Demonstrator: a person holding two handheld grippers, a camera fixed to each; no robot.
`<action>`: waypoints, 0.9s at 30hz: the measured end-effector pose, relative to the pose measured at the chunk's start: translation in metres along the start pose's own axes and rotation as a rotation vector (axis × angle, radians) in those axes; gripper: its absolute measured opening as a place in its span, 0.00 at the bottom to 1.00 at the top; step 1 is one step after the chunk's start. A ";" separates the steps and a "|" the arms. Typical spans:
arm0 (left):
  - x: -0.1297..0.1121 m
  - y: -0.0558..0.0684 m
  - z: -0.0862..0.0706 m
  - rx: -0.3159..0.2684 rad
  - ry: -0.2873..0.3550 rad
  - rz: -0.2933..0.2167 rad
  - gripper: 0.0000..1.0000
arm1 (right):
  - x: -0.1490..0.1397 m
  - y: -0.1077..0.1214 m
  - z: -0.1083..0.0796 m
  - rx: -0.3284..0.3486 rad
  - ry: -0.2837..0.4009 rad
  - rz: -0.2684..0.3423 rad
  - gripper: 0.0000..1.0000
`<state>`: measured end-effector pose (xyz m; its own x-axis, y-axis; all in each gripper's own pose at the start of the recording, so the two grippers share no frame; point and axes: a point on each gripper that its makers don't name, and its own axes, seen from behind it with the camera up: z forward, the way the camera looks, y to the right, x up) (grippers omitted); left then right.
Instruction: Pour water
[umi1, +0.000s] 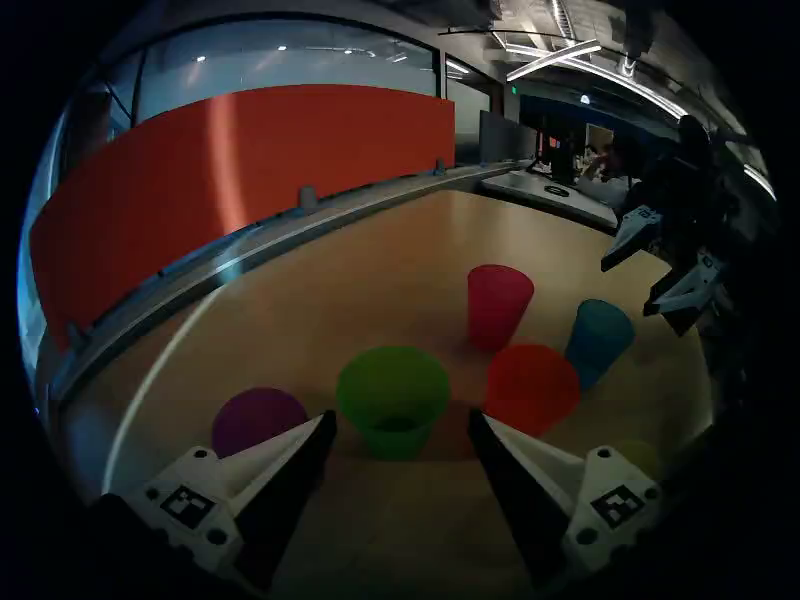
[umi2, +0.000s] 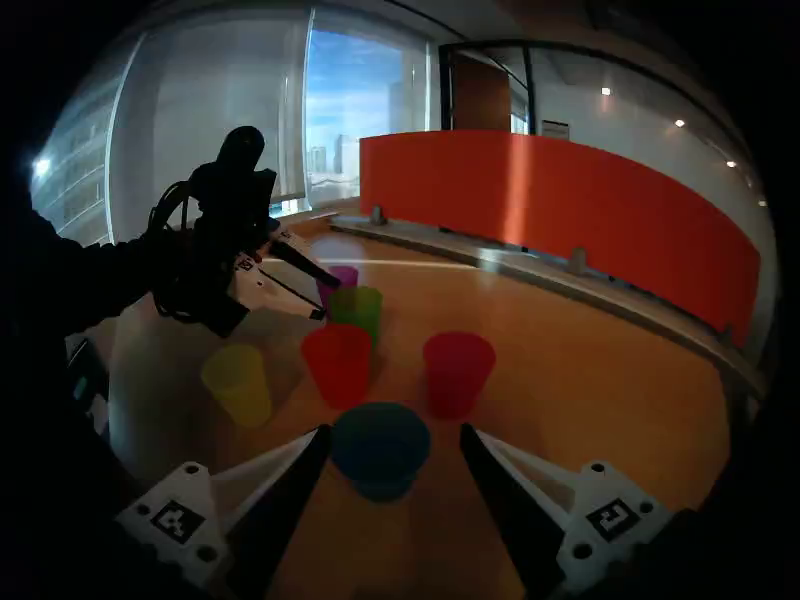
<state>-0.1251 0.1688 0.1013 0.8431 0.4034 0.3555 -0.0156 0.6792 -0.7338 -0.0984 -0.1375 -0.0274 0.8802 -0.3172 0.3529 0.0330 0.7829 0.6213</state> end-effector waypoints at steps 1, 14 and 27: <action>0.000 0.000 0.001 0.000 -0.002 0.001 0.98 | 0.000 0.001 0.000 0.000 0.000 0.002 0.99; 0.000 -0.003 0.023 -0.006 -0.021 0.012 0.98 | -0.005 0.007 0.000 -0.008 -0.005 0.012 0.99; 0.001 -0.007 0.040 -0.003 -0.031 0.012 0.98 | -0.006 0.010 0.001 -0.011 -0.007 0.016 0.99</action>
<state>-0.1457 0.1888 0.1297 0.8261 0.4300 0.3643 -0.0240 0.6727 -0.7395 -0.1041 -0.1285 -0.0224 0.8773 -0.3084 0.3677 0.0244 0.7938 0.6077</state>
